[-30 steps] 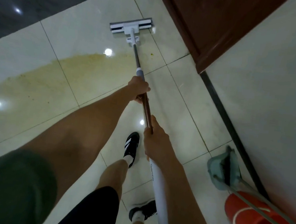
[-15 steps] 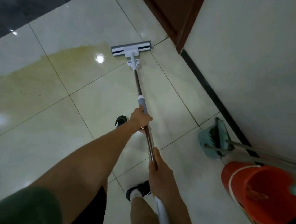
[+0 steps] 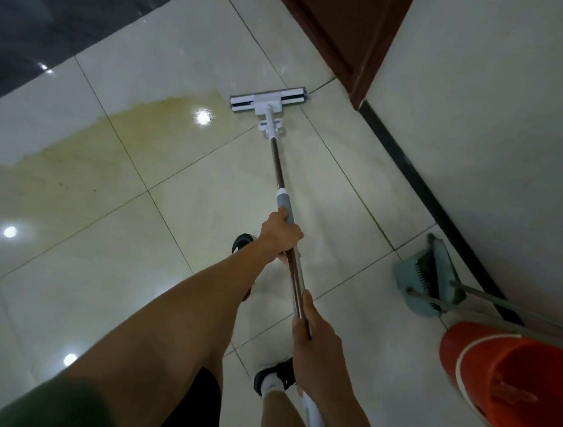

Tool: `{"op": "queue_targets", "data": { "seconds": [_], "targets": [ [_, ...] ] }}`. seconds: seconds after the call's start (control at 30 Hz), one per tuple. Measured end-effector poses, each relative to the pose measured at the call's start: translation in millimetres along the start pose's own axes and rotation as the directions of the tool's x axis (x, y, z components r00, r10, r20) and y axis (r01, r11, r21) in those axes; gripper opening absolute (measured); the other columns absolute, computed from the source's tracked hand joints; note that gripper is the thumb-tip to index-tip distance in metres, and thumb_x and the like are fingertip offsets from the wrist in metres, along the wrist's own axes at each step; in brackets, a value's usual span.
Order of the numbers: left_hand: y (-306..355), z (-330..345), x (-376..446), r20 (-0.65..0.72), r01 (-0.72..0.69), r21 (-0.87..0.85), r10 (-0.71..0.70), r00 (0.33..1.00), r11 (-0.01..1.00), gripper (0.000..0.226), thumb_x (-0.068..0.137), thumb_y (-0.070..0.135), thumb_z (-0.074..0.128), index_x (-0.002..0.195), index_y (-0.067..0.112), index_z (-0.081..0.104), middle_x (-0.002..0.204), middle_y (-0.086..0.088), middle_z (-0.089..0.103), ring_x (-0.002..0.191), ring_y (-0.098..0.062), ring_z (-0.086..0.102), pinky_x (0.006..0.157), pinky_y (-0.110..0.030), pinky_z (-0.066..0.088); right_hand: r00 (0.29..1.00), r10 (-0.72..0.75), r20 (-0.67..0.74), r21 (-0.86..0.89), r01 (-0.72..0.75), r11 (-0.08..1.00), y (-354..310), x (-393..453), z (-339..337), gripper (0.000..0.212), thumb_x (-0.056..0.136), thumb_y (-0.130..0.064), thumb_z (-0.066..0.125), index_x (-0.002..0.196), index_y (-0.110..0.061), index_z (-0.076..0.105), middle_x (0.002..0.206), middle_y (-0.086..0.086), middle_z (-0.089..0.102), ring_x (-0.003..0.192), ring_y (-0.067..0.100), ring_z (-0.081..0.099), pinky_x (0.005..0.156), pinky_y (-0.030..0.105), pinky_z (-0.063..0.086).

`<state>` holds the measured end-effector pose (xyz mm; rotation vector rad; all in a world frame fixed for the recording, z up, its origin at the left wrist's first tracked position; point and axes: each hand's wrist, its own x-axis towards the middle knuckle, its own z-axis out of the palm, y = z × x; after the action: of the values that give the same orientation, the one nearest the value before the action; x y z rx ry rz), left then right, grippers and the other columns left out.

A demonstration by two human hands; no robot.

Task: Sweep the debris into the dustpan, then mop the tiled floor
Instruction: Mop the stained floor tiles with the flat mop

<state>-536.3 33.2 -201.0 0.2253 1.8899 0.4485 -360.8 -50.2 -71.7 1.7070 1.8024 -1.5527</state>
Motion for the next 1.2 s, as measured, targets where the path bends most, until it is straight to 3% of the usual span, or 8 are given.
{"op": "queue_targets", "data": {
  "seconds": [0.2,0.37,0.5,0.6,0.73,0.83,0.97,1.2],
  "targets": [
    [63.8,-67.2,68.1,0.007,-0.014,-0.057,0.015,1.0,0.998,0.051,0.092,0.013,0.069,0.136,0.011,0.042,0.097,-0.024,0.069,0.057,-0.032,0.074,0.053,-0.05,0.062,0.995,-0.063,-0.073,0.055,0.067,0.996,-80.1,75.0,1.3,0.045,0.106,-0.027,0.038,0.151,-0.023,0.036,0.086,-0.009,0.058,0.07,0.002,0.056,0.061,0.006,0.043],
    [136.6,-133.6,137.3,0.005,-0.057,-0.034,0.057,0.998,0.998,0.039,0.092,0.011,0.07,0.123,0.011,0.045,0.096,-0.023,0.069,0.06,-0.032,0.074,0.048,-0.042,0.06,0.993,-0.06,-0.105,0.053,0.066,0.996,-158.1,164.5,-2.5,0.047,0.105,-0.028,0.04,0.152,-0.026,0.035,0.086,-0.01,0.055,0.065,-0.004,0.053,0.057,0.001,0.042],
    [194.9,-183.0,181.6,-0.016,-0.11,-0.016,0.109,0.994,0.994,0.033,0.092,0.011,0.07,0.116,0.008,0.048,0.097,-0.021,0.07,0.065,-0.033,0.075,0.048,-0.039,0.059,0.992,-0.041,-0.123,0.14,0.058,0.988,-220.6,226.6,-11.7,0.045,0.103,-0.032,0.044,0.147,-0.026,0.043,0.089,0.001,0.062,0.071,0.012,0.061,0.076,0.032,0.056],
    [223.0,-199.7,198.7,-0.026,-0.119,-0.026,0.118,0.993,0.993,0.034,0.092,0.011,0.07,0.117,0.006,0.048,0.096,-0.022,0.069,0.068,-0.035,0.075,0.048,-0.039,0.059,0.992,-0.019,-0.121,0.123,0.034,0.992,-244.3,255.4,-22.0,0.046,0.102,-0.033,0.043,0.148,-0.029,0.041,0.095,0.005,0.067,0.076,0.02,0.065,0.077,0.038,0.058],
    [218.0,-189.1,197.2,-0.006,-0.093,-0.021,0.093,0.996,0.995,0.035,0.093,0.012,0.069,0.121,0.006,0.05,0.098,-0.021,0.07,0.075,-0.036,0.075,0.05,-0.042,0.061,0.997,0.059,-0.039,0.169,-0.051,0.984,-237.0,245.9,-28.1,0.049,0.102,-0.036,0.042,0.15,-0.038,0.033,0.093,0.004,0.065,0.071,0.017,0.06,0.072,0.036,0.054],
    [202.1,-179.5,186.1,0.008,-0.081,-0.033,0.081,0.997,0.996,0.032,0.094,0.01,0.067,0.121,0.006,0.052,0.102,-0.018,0.068,0.081,-0.036,0.074,0.057,-0.047,0.063,0.997,0.017,-0.081,0.05,-0.013,0.999,-226.5,225.0,-21.0,0.049,0.104,-0.037,0.038,0.153,-0.033,0.031,0.117,0.004,0.067,0.094,0.018,0.066,0.087,0.032,0.053],
    [184.8,-167.2,160.5,0.006,-0.061,-0.021,0.061,0.998,0.998,0.019,0.094,0.009,0.067,0.107,0.004,0.054,0.094,-0.018,0.07,0.075,-0.034,0.075,0.052,-0.04,0.061,0.996,-0.01,-0.089,0.066,0.016,0.998,-204.1,199.1,-11.3,0.049,0.105,-0.038,0.037,0.153,-0.029,0.031,0.123,0.002,0.064,0.101,0.018,0.066,0.09,0.031,0.052],
    [93.5,-76.8,77.7,0.075,-0.072,0.066,0.067,0.995,0.995,0.02,0.094,0.011,0.067,0.103,0.004,0.051,0.097,-0.025,0.071,0.079,-0.037,0.075,0.053,-0.041,0.061,0.996,-0.004,-0.086,0.067,0.01,0.998,-84.4,102.7,6.1,0.049,0.106,-0.033,0.036,0.153,-0.027,0.029,0.129,0.004,0.063,0.106,0.017,0.065,0.081,0.019,0.041]
  ]
}}
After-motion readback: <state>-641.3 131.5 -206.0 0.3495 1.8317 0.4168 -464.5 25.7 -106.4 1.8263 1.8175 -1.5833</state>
